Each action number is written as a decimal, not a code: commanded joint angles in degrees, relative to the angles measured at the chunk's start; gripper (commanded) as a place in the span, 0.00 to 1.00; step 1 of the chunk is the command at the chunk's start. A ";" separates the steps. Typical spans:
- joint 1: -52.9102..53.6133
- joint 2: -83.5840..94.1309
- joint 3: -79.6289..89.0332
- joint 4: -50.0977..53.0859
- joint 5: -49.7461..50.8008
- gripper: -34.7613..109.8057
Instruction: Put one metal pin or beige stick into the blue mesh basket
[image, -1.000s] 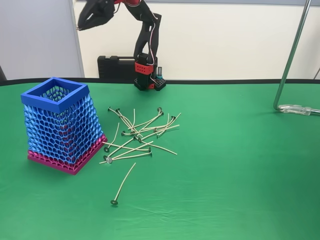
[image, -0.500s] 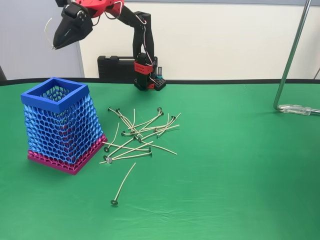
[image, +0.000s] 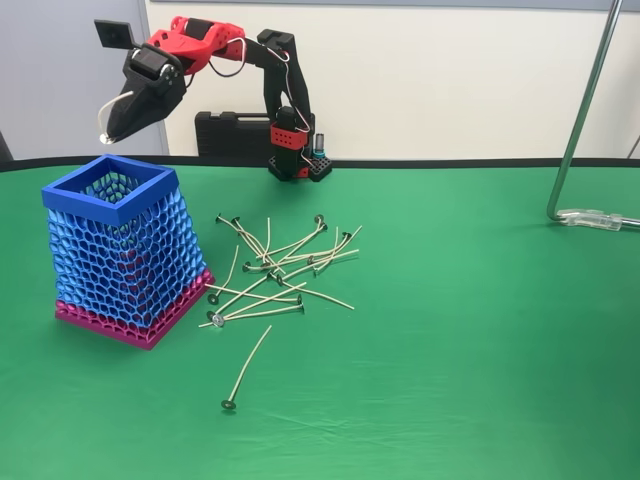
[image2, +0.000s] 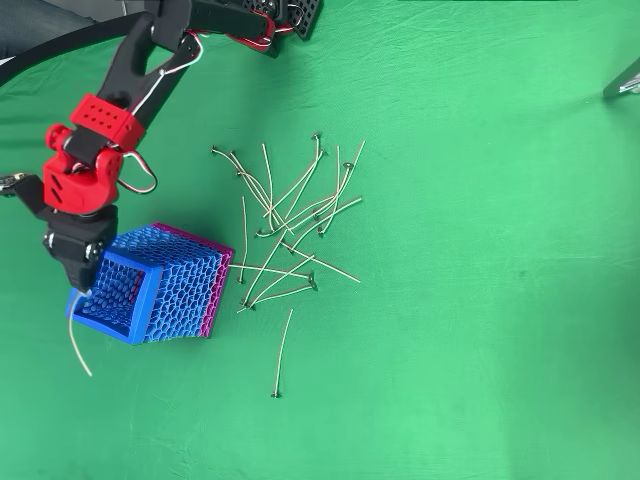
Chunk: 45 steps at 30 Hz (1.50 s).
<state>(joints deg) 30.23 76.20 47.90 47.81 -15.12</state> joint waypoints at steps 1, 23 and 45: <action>-0.26 1.23 -0.88 -1.14 0.44 0.24; 3.08 1.67 -5.80 -2.64 2.46 0.45; 2.99 6.86 -5.36 -2.72 5.80 0.24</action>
<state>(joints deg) 32.87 78.22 42.19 45.53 -9.84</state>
